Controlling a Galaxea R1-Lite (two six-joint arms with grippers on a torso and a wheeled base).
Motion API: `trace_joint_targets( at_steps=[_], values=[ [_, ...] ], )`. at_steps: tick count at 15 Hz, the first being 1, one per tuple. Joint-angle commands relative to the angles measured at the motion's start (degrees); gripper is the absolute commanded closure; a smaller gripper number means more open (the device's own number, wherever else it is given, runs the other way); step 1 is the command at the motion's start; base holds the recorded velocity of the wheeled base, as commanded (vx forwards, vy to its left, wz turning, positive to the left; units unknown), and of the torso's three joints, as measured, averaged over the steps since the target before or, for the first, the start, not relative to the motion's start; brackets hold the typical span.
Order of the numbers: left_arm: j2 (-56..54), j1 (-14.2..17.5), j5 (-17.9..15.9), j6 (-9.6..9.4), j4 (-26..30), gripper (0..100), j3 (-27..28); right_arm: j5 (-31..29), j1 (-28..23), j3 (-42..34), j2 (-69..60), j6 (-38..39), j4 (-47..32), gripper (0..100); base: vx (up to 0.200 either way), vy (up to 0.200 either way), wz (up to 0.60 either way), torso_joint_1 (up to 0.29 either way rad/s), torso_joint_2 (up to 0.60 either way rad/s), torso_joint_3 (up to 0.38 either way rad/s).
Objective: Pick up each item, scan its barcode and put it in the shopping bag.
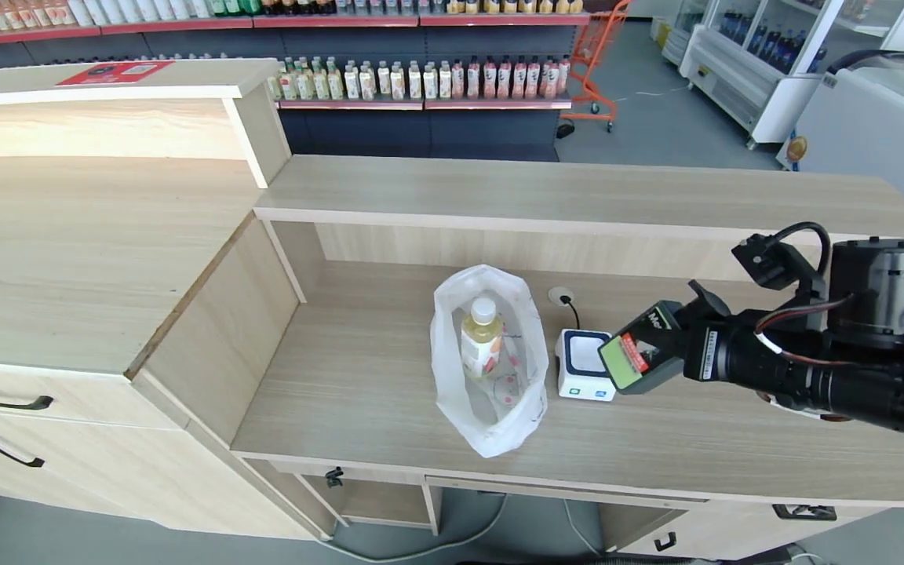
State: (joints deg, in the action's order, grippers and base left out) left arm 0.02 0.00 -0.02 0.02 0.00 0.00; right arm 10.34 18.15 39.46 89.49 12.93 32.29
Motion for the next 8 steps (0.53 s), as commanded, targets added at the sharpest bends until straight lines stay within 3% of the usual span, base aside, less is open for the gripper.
trace_joint_targets(
  at_steps=[1, 2, 8],
  values=[
    [-0.02, 0.00, -0.06, 0.15, 0.00, 0, 0.00, -0.05, -0.05, 3.96, 4.55, -0.01, -1.00, 100, 0.000, 0.200, 0.00, 0.002, 0.00, 0.007],
    [-0.02, 0.00, -0.06, 0.24, 0.00, 0, 0.00, -0.05, 0.04, 5.01, 6.49, -0.10, -1.18, 100, 0.000, 0.200, 0.00, 0.002, 0.00, 0.012],
    [-0.02, 0.00, 0.02, 0.24, 0.00, 0, 0.00, -0.32, 0.22, 7.21, 15.27, -0.10, -0.92, 100, 0.000, 0.000, 0.00, 0.000, 0.00, 0.000]
  ],
)
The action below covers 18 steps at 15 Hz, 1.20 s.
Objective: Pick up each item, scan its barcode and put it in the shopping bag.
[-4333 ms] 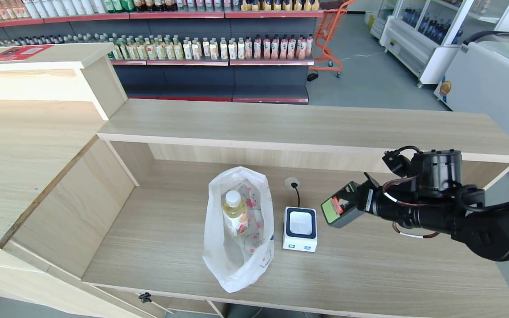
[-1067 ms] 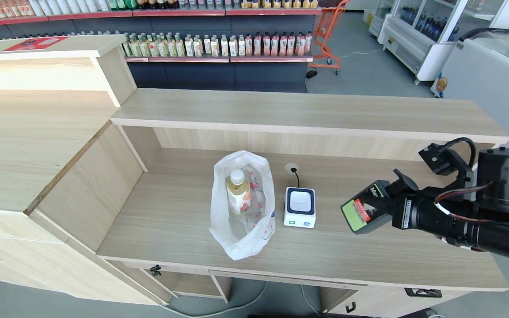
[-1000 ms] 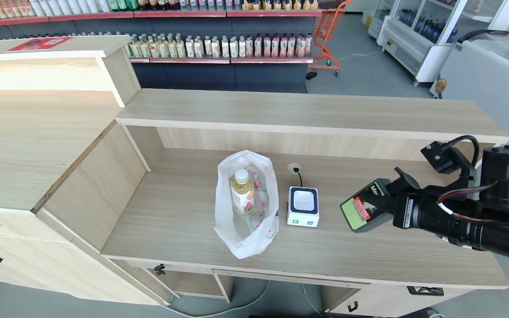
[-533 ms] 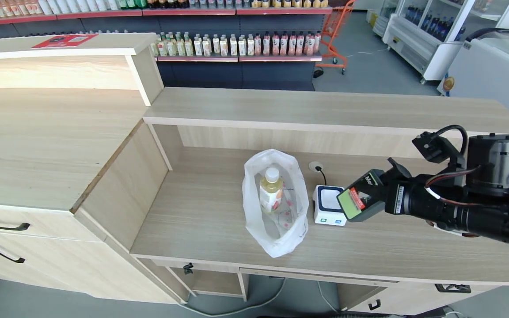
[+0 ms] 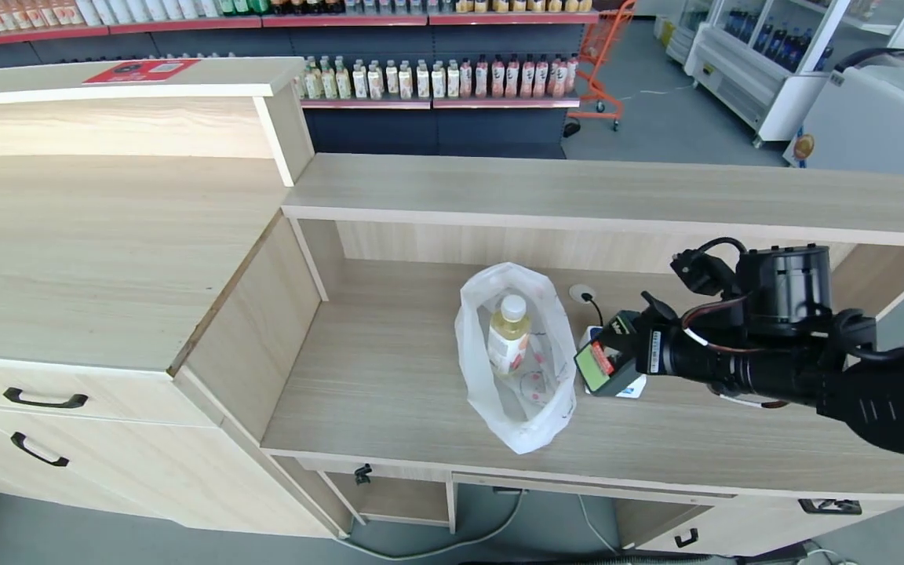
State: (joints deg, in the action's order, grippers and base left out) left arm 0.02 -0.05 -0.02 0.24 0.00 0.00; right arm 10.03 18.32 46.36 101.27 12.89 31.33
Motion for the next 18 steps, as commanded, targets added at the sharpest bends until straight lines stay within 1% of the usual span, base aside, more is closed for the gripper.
trace_joint_targets(
  at_steps=[1, 4, 5, 6, 8, 10, 12, 14, 15, 16, 18],
  values=[
    [-0.02, 0.05, 0.02, 0.02, 0.00, 0, 0.00, -0.01, 0.40, 1.01, 5.17, -0.14, 0.14, 100, 0.000, 0.000, 0.00, 0.000, 0.00, 0.000],
    [-0.02, 0.05, 0.02, 0.02, 0.00, 0, 0.00, -5.29, 2.51, 6.90, 11.76, -0.84, 0.22, 100, 0.000, 0.000, 0.00, 0.000, 0.00, 0.000],
    [-0.02, 0.05, -0.06, 0.02, 0.00, 0, 0.00, -6.96, 3.39, 10.77, 15.45, -2.25, 0.31, 100, 0.000, 0.000, 0.00, 0.000, 0.00, 0.000],
    [-0.02, 0.05, 0.02, 0.02, 0.00, 0, 0.00, -7.48, 3.83, 12.44, 16.95, -2.87, 0.31, 100, 0.000, 0.000, 0.00, 0.000, 0.00, 0.000],
    [-0.02, 0.05, 0.02, 0.02, 0.00, 0, 0.00, -8.01, 5.76, 18.41, 21.87, -4.89, 0.31, 100, 0.000, 0.000, 0.00, 0.000, 0.00, 0.000],
    [-0.02, 0.05, 0.02, 0.02, 0.00, 0, 0.00, -8.98, 7.52, 20.35, 24.15, -5.94, 0.31, 100, 0.000, 0.000, 0.00, 0.000, 0.00, 0.000],
    [-0.02, 0.05, 0.02, 0.02, 0.00, 0, 0.00, -10.12, 8.57, 20.70, 25.91, -7.88, 0.93, 100, 0.000, 0.000, 0.00, 0.000, 0.00, 0.000],
    [-0.02, 0.05, 0.02, 0.02, 0.00, 0, 0.00, -10.82, 9.89, 20.70, 28.90, -9.11, 4.53, 100, 0.000, 0.000, 0.00, 0.000, 0.00, 0.000],
    [-0.02, 0.05, 0.02, 0.02, 0.00, 0, 0.00, -11.79, 10.59, 20.35, 29.34, -9.28, 4.71, 100, 0.000, 0.000, 0.00, 0.000, 0.00, 0.000],
    [-0.02, 0.05, -0.06, 0.02, 0.00, 0, 0.00, -13.46, 10.77, 19.91, 29.87, -10.78, 4.71, 100, 0.000, 0.000, 0.00, 0.000, 0.00, 0.000],
    [-0.02, 0.05, 0.02, 0.02, 0.00, 0, 0.00, -15.57, 10.59, 17.62, 30.31, -17.46, 5.06, 100, 0.000, 0.000, 0.00, 0.000, 0.00, 0.000]
  ],
)
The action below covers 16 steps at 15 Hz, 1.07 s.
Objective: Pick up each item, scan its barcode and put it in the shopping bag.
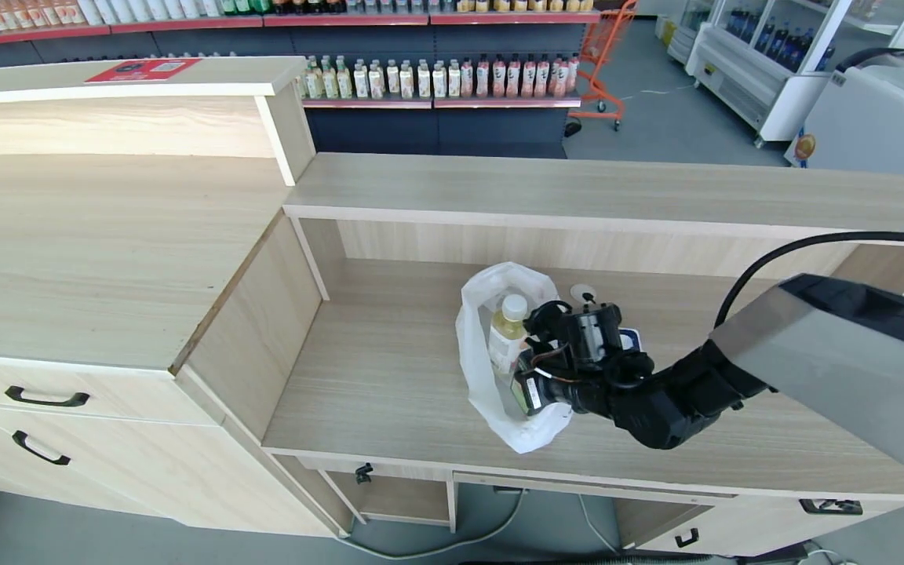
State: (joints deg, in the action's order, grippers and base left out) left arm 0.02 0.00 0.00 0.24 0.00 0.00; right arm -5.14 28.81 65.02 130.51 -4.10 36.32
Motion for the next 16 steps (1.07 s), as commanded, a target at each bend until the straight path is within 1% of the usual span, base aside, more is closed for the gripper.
trace_joint_targets(
  at_steps=[1, 3, 5, 6, 8, 9, 10, 11, 12, 13, 14, 15, 16],
  values=[
    [-0.02, 0.00, 0.00, 0.02, 0.00, 0, 0.00, -0.74, -0.15, -2.09, 1.24, -2.32, 1.04, 100, 0.000, 0.000, 0.00, 0.000, 0.00, 0.000],
    [-0.02, 0.00, 0.00, 0.02, 0.00, 0, 0.00, -2.77, -0.33, -2.45, 3.08, -4.17, 4.64, 100, 0.000, 0.000, 0.00, 0.000, 0.00, 0.000],
    [-0.02, 0.00, 0.00, 0.02, 0.00, 0, 0.00, -3.64, -0.24, -2.71, 3.96, -4.25, 5.26, 100, 0.000, 0.000, 0.00, 0.000, 0.00, 0.000],
    [-0.02, 0.00, 0.00, 0.02, 0.00, 0, 0.00, -3.73, 0.02, -3.50, 3.78, -4.17, 5.52, 0, 0.000, 0.000, 0.00, 0.000, 0.00, 0.000],
    [-0.02, -0.09, 0.00, 0.02, 0.00, 0, 0.00, -3.56, 0.20, -5.61, 1.76, -3.11, 9.21, 0, 0.000, 0.000, 0.00, 0.000, 0.00, 0.000],
    [-0.02, 0.00, 0.00, 0.02, 0.00, 0, 0.00, -3.12, 0.20, -5.17, -0.26, -0.56, 9.39, 0, 0.000, 0.000, 0.00, 0.000, 0.00, 0.000],
    [-0.02, -0.09, 0.00, 0.02, 0.00, 0, 0.00, -2.06, 0.11, -4.82, -3.07, 4.36, 8.95, 0, 0.000, 0.000, 0.00, 0.000, 0.00, 0.000],
    [-0.02, 0.00, 0.00, 0.02, 0.00, 0, 0.00, -0.04, -0.24, -6.05, -7.38, 9.19, 6.84, 0, 0.000, 0.000, 0.00, 0.000, 0.00, 0.000],
    [-0.02, 0.00, 0.00, 0.02, 0.00, 0, 0.00, 1.01, -0.77, -8.16, -11.33, 11.74, 3.59, 0, 0.000, 0.000, 0.00, 0.000, 0.00, 0.000],
    [-0.02, 0.00, 0.00, 0.02, 0.00, 0, 0.00, 2.24, -2.09, -12.29, -19.07, 15.43, -1.34, 0, 0.000, 0.000, 0.00, 0.000, 0.00, 0.000],
    [-0.02, 0.00, -0.09, 0.02, 0.00, 0, 0.00, 3.74, -3.14, -16.16, -26.80, 17.72, -4.24, 0, 0.000, 0.000, 0.00, 0.000, 0.00, 0.000],
    [-0.02, 0.00, 0.00, 0.02, 0.00, 0, 0.00, 4.35, -4.37, -19.06, -33.31, 17.98, -6.87, 0, 0.000, 0.000, 0.00, 0.000, 0.00, 0.000],
    [-0.02, 0.00, 0.00, 0.02, 0.00, 0, 0.00, 3.65, -6.13, -24.07, -44.73, 17.89, -12.94, 0, 0.000, 0.000, 0.00, 0.000, 0.00, 0.000]
  ],
)
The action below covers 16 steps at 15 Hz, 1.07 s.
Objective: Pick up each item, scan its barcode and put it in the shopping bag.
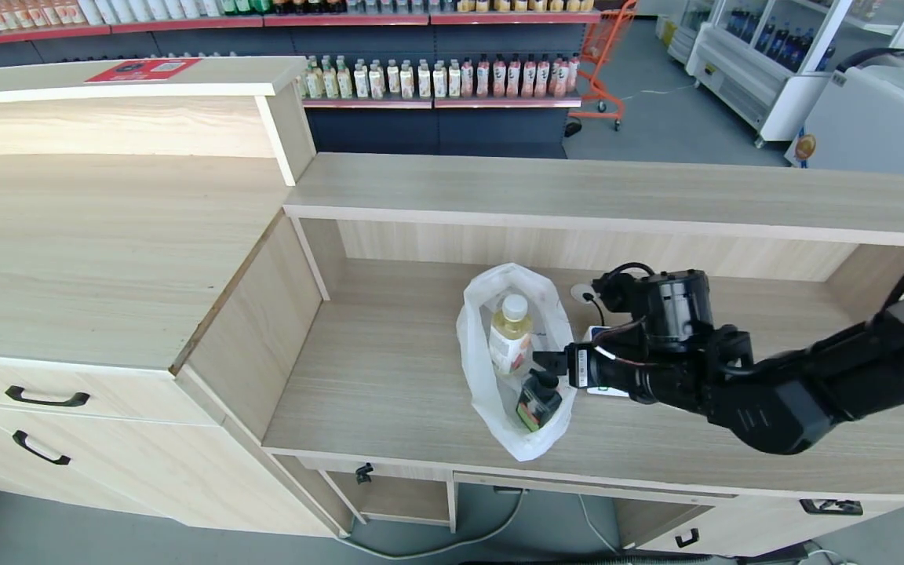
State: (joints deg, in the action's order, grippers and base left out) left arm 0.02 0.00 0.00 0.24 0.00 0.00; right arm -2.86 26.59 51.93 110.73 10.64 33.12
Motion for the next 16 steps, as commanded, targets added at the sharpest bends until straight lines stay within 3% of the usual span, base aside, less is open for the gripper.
trace_joint_targets(
  at_steps=[1, 2, 4, 5, 6, 7, 9, 10, 11, 12, 13, 16],
  values=[
    [-0.02, 0.00, -0.09, 0.02, 0.00, 0, 0.00, -2.14, -4.88, -15.19, -33.82, 2.89, -13.35, 0, 0.000, 0.000, 0.00, 0.000, 0.00, 0.000],
    [-0.02, 0.00, 0.00, 0.02, 0.00, 0, 0.00, -7.33, -5.14, -19.76, -40.77, 2.37, -14.93, 0, 0.000, 0.000, 0.00, 0.000, 0.00, 0.000],
    [-0.02, 0.00, 0.00, 0.02, 0.00, 0, 0.00, -9.88, -5.93, -28.99, -53.07, 2.28, -16.42, 0, 0.000, 0.000, 0.00, 0.000, 0.00, 0.000],
    [-0.02, 0.00, 0.00, 0.02, 0.00, 0, 0.00, -9.97, -8.75, -38.22, -64.41, 0.34, -17.57, 0, 0.000, 0.000, 0.00, 0.000, 0.00, 0.000],
    [-0.02, 0.00, 0.00, 0.02, 0.00, 0, 0.00, -8.39, -15.51, -47.45, -77.15, -5.72, -18.80, 0, 0.000, 0.000, 0.00, 0.000, 0.00, 0.000],
    [-0.02, 0.00, 0.00, 0.02, 0.00, 0, 0.00, -4.87, -19.82, -51.67, -85.24, -7.74, -19.50, 0, 0.000, 0.000, 0.00, 0.000, 0.00, 0.000],
    [-0.02, 0.00, 0.00, 0.02, 0.00, 0, 0.00, 2.78, -25.88, -51.93, -95.08, -10.29, -24.60, 0, 0.000, 0.000, 0.00, 0.000, 0.00, 0.000],
    [-0.02, 0.00, 0.00, 0.02, 0.00, 0, 0.00, 10.60, -28.87, -51.05, -102.99, -10.64, -33.30, 0, 0.000, 0.000, 0.00, 0.000, 0.00, 0.000],
    [-0.02, 0.00, 0.00, 0.02, 0.00, 0, 0.00, 12.44, -28.87, -50.97, -106.24, -11.17, -33.65, 0, 0.000, 0.000, 0.00, 0.000, 0.00, 0.000],
    [-0.02, 0.00, 0.00, 0.02, 0.00, 0, 0.00, 10.51, -27.64, -51.32, -108.00, -13.37, -32.77, 0, 0.000, 0.000, 0.00, 0.000, 0.00, 0.000],
    [-0.02, 0.00, 0.00, 0.02, 0.00, 0, 0.00, 4.89, -26.68, -51.84, -110.29, -14.69, -33.03, 0, 0.000, 0.000, 0.00, 0.000, 0.00, 0.000],
    [-0.02, 0.00, 0.00, 0.02, 0.00, 0, 0.00, 3.83, -26.59, -51.76, -110.64, -14.95, -34.09, 0, 0.000, 0.000, 0.00, 0.000, 0.00, 0.000]
  ],
)
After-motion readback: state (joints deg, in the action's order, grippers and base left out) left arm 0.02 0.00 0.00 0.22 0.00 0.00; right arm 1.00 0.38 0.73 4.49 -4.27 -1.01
